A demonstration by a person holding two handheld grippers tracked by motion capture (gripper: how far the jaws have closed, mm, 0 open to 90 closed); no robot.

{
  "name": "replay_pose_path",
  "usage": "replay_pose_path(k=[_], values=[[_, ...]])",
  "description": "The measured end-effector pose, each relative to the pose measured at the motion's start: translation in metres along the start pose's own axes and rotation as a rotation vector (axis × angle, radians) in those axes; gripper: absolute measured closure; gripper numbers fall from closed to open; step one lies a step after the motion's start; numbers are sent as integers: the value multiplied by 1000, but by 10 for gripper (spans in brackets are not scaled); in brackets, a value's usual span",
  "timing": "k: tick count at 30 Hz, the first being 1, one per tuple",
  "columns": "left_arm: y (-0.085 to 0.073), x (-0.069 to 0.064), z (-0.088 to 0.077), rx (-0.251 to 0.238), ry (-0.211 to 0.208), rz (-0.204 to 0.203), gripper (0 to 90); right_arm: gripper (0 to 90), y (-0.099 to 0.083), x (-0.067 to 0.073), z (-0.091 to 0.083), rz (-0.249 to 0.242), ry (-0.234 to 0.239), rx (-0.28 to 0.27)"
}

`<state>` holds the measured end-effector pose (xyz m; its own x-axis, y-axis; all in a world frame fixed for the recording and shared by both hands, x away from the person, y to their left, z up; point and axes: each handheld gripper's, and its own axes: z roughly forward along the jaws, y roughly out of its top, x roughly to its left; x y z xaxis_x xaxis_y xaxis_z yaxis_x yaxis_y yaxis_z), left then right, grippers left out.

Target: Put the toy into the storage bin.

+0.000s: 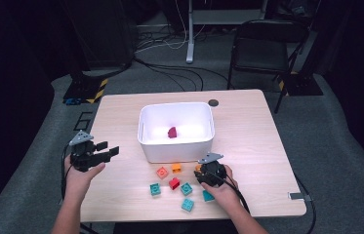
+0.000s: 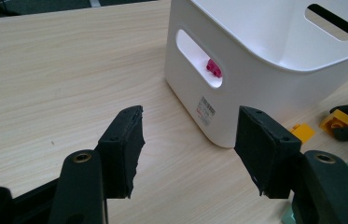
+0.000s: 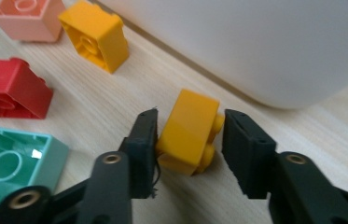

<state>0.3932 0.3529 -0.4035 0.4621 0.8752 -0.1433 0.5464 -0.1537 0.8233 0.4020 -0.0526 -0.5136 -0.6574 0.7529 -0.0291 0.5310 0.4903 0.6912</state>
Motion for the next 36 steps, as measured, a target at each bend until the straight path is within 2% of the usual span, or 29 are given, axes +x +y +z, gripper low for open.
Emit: replay_pose_path(k=[5, 10, 12, 17, 22, 27, 30, 36], values=[[0, -1, 2, 7, -3, 4, 414, 659, 0, -3, 0, -6, 4, 10], [0, -1, 2, 7, -3, 7, 414, 669, 1, -5, -1, 9, 16, 11], [0, -1, 2, 6, -2, 5, 414, 669, 3, -4, -3, -2, 23, 7], [0, -2, 3, 10, -3, 6, 414, 670, 10, -2, -15, 2, 44, -16], [0, -3, 3, 12, -4, 12, 415, 670, 20, 2, -30, -25, 83, -30], [0, -2, 3, 8, -1, 8, 415, 670, 32, 11, -44, -86, 115, -29], [-1, -3, 4, 5, -1, 4, 415, 670, 39, 15, -51, -106, 134, -26], [0, -5, 6, 16, -9, 13, 415, 670, 53, 16, -66, -108, 176, -18]])
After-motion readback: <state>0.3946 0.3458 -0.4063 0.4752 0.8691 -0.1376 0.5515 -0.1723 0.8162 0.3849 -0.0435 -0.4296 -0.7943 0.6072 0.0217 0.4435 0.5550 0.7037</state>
